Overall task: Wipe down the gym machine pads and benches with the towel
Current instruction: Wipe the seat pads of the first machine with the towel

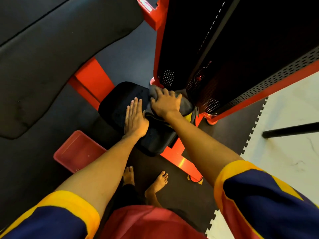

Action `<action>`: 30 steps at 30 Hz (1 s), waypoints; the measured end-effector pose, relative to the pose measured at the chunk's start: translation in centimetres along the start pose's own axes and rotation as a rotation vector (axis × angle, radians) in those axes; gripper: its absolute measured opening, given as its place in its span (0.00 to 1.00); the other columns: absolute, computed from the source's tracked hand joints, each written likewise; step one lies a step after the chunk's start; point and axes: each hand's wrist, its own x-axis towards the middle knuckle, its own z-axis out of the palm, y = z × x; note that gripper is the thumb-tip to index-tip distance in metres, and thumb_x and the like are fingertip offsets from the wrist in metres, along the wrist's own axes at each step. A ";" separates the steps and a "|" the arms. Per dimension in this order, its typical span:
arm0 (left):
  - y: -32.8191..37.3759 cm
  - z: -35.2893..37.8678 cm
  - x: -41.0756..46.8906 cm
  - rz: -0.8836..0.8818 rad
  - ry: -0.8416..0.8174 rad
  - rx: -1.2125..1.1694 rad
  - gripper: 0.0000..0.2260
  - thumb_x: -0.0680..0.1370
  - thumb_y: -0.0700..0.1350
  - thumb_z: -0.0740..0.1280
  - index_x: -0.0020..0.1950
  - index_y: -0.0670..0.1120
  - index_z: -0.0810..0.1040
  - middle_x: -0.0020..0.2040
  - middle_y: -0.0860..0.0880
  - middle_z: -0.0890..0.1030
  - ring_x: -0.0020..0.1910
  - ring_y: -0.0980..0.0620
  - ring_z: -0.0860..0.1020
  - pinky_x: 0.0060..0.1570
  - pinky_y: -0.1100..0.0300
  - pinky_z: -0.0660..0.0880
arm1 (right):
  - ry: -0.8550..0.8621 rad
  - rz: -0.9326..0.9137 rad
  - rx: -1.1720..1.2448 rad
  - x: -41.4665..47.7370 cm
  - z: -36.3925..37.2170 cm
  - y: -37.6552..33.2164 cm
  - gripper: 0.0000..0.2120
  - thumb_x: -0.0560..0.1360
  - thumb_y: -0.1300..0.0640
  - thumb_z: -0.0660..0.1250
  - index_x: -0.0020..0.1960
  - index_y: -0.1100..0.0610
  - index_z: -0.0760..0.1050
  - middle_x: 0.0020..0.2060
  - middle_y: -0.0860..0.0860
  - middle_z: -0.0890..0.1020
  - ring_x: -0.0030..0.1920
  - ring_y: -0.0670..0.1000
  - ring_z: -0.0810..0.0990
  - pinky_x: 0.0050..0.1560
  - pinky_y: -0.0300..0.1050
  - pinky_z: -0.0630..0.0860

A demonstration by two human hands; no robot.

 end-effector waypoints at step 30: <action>0.1 0.4 -0.1 0.018 0.014 -0.004 0.26 0.85 0.49 0.53 0.82 0.41 0.57 0.83 0.42 0.55 0.83 0.47 0.51 0.81 0.49 0.46 | 0.049 0.082 0.017 0.0 -0.2 2.4 0.29 0.82 0.32 0.50 0.80 0.41 0.60 0.73 0.53 0.72 0.69 0.66 0.73 0.65 0.62 0.70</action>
